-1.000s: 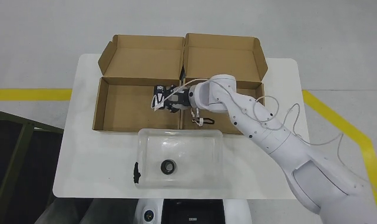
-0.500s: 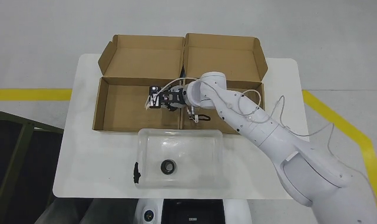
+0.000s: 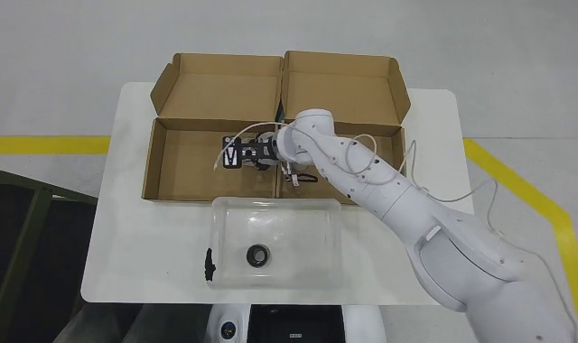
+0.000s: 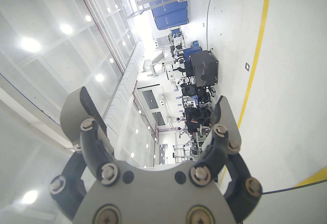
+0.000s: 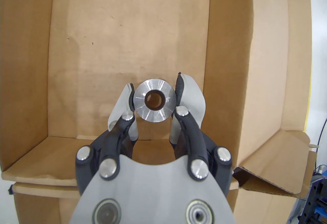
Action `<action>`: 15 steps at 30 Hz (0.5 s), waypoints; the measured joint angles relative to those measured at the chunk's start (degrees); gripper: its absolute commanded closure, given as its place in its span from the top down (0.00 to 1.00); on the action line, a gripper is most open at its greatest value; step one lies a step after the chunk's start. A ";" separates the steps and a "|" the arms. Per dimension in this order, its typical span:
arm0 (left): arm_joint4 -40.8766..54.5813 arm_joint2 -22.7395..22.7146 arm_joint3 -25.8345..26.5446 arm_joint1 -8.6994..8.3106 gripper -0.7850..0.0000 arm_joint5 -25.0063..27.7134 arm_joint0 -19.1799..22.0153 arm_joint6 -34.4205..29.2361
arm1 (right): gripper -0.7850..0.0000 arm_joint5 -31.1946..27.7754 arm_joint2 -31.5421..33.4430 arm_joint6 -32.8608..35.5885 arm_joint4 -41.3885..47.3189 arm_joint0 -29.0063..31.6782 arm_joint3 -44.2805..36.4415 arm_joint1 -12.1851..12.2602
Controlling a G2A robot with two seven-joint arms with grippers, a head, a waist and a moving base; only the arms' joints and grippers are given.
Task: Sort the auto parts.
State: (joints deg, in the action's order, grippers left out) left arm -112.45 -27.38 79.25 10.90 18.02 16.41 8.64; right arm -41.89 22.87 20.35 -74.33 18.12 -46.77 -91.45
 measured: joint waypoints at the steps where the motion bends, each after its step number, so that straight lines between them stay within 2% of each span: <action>1: 0.00 0.00 0.00 0.00 1.00 0.00 0.00 0.00 | 0.43 -0.02 -0.01 -0.01 -0.11 -0.09 0.33 -0.19; 2: 0.00 0.00 0.00 0.00 1.00 0.00 0.00 0.00 | 0.48 -0.05 -0.02 -0.05 -0.21 -0.17 0.63 -0.38; 3: 0.00 0.00 0.00 0.00 1.00 0.00 0.00 0.00 | 0.49 -0.08 -0.03 -0.11 -0.43 -0.29 0.98 -0.60; 9: 0.00 0.00 0.00 0.00 1.00 0.00 0.00 0.00 | 0.49 -0.36 0.83 -1.41 -0.93 -1.09 1.31 -1.25; 15: 0.00 0.00 0.00 0.00 1.00 0.00 0.00 0.00 | 0.49 -2.70 3.23 -2.80 0.59 -1.00 -1.21 -0.78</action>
State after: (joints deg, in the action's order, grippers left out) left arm -112.45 -27.38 79.25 10.90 18.02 16.41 8.64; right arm -44.59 26.10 17.55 -73.74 17.12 -47.98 -92.23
